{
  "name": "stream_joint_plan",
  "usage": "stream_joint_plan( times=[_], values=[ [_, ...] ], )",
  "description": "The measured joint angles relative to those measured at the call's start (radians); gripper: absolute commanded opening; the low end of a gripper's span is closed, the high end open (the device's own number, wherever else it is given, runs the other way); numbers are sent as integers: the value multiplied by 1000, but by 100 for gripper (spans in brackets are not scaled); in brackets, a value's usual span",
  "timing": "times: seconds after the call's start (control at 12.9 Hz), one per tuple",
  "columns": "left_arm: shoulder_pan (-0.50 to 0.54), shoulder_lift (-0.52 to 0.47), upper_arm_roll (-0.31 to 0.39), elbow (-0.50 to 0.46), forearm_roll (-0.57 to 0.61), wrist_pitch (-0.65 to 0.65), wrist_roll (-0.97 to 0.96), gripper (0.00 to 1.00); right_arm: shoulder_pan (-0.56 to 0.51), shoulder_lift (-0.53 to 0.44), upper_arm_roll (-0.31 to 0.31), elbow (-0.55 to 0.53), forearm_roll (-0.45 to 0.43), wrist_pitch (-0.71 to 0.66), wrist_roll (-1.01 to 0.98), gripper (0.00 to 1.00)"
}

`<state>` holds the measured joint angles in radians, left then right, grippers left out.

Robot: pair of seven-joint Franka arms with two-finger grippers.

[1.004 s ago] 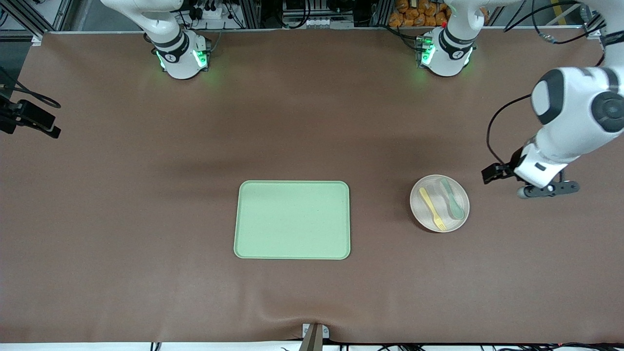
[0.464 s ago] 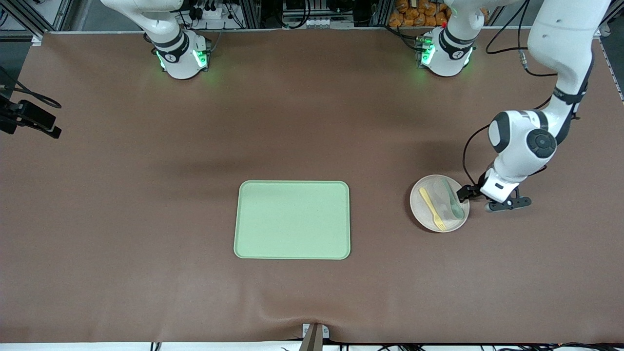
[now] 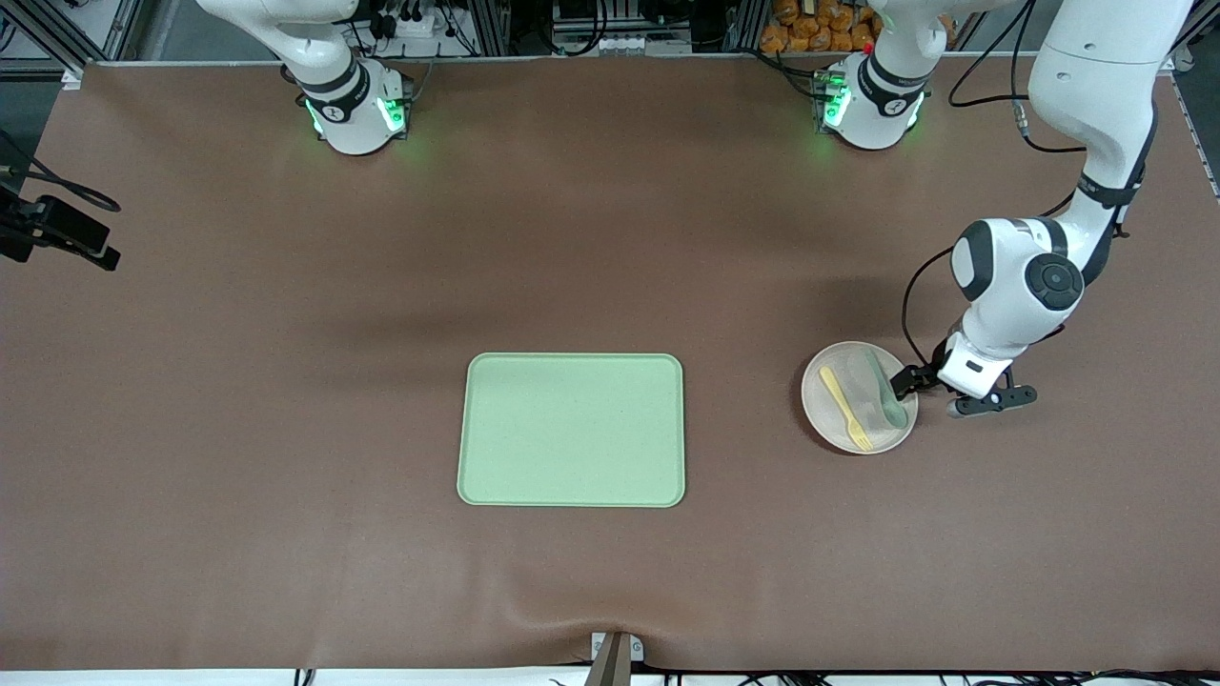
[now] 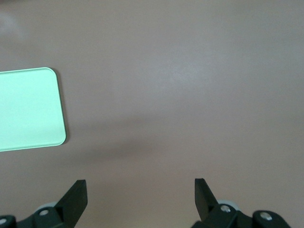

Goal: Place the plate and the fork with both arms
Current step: 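Grasp the white plate rim with the left gripper and lift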

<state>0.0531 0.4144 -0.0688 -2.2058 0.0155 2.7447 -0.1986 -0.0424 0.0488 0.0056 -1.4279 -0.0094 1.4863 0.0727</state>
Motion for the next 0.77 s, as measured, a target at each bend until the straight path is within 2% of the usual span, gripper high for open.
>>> stream_joint_plan(
  times=[0.31,0.62,0.7,0.77],
  values=[
    [0,3,0,-19,0,-4,-1,64,3,2,0,0,0,0,0,100],
    [0,8,-1,-22,0,-7,-1,48,7,5,0,0,0,0,0,100],
    [0,9,-2,-22,0,-8,-1,39,8,5,0,0,0,0,0,100],
    [-1,11,-3,-22,0,-9,-1,25,9,6,0,0,0,0,0,100]
  ],
)
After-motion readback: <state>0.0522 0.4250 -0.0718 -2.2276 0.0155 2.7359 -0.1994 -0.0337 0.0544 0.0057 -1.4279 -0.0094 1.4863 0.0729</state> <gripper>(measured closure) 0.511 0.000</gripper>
